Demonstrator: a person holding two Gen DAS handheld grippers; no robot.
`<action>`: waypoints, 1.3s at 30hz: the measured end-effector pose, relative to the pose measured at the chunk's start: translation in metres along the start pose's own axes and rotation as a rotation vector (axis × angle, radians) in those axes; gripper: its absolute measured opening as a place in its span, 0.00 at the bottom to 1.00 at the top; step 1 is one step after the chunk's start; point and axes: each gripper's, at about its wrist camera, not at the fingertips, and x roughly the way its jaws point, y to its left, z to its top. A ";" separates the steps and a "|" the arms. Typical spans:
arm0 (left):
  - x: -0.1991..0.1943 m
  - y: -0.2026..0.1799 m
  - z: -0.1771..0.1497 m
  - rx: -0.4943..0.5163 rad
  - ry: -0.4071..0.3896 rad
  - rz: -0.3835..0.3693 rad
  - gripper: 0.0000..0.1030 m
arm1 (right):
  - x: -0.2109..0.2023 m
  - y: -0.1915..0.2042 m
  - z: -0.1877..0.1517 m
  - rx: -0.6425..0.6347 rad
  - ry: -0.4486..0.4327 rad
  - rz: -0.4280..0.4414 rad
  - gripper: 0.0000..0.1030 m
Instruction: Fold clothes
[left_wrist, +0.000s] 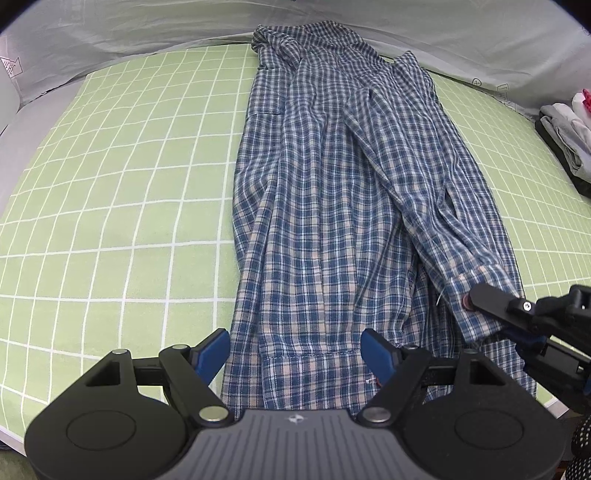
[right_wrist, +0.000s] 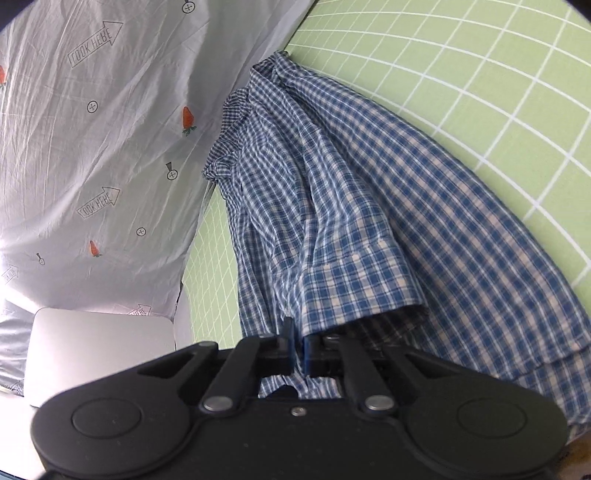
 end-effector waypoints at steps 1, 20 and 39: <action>0.000 0.000 -0.001 0.002 0.001 0.000 0.76 | -0.001 -0.003 -0.002 0.011 0.005 -0.007 0.05; 0.004 0.008 -0.020 -0.008 0.039 0.023 0.76 | 0.004 -0.008 -0.019 -0.069 0.074 -0.181 0.08; 0.009 0.009 -0.031 0.037 0.062 0.074 0.78 | -0.017 0.035 -0.027 -0.705 -0.010 -0.519 0.78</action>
